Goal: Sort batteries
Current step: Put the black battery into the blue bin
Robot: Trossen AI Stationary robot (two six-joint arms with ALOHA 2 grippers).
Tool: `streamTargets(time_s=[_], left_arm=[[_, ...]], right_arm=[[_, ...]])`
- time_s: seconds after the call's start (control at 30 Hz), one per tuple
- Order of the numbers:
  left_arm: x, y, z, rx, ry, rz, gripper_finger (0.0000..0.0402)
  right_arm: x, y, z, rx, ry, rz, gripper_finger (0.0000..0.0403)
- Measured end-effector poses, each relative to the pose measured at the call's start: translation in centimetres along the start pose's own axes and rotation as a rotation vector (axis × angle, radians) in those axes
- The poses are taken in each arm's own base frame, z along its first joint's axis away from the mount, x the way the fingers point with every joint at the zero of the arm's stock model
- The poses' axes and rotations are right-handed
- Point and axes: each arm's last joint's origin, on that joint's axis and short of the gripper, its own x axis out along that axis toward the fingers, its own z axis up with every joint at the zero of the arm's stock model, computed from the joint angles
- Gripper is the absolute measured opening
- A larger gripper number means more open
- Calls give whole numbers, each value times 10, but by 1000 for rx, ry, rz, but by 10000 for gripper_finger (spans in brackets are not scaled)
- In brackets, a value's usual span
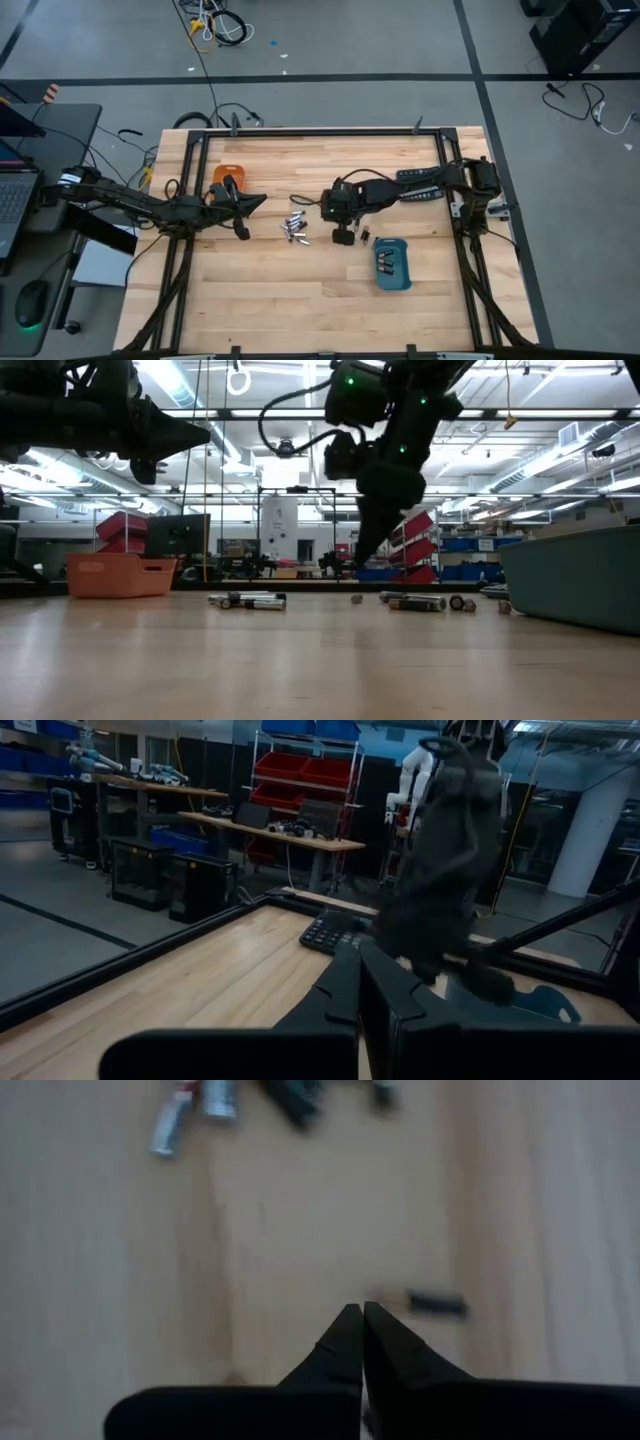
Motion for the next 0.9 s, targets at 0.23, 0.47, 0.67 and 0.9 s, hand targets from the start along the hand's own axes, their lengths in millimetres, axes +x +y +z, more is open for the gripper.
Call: streamTargets(time_s=[0.23, 0.47, 0.67, 0.9], left_arm=[[0, 0, -1, 8, 5, 1, 0], [0, 0, -1, 11, 9, 1, 0], [0, 0, -1, 11, 8, 1, 0], [0, 0, -1, 13, 9, 1, 0]], right_arm=[[-4, -34, -14, 379, 163, -45, 3], [0, -44, -13, 456, 157, -4, 20], [-1, -37, -13, 507, 157, 8, 60], [4, -27, -16, 537, 134, -17, 96]])
